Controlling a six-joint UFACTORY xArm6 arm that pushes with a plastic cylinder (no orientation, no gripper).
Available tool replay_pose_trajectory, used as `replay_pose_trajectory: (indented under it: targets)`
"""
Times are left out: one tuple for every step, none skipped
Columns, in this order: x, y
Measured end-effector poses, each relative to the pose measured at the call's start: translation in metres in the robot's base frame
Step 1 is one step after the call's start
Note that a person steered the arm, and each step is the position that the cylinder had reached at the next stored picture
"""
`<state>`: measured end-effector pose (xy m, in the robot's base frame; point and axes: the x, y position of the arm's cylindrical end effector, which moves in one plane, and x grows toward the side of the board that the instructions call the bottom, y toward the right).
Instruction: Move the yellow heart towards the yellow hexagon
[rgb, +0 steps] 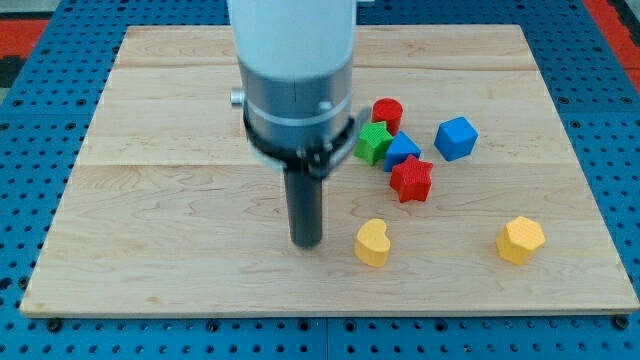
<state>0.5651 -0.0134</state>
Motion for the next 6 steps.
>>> replay_pose_trajectory:
  targets:
    - [-0.001, 0.052]
    - [-0.020, 0.052]
    - [-0.037, 0.059]
    - [-0.032, 0.127]
    - [-0.026, 0.143]
    - [-0.026, 0.128]
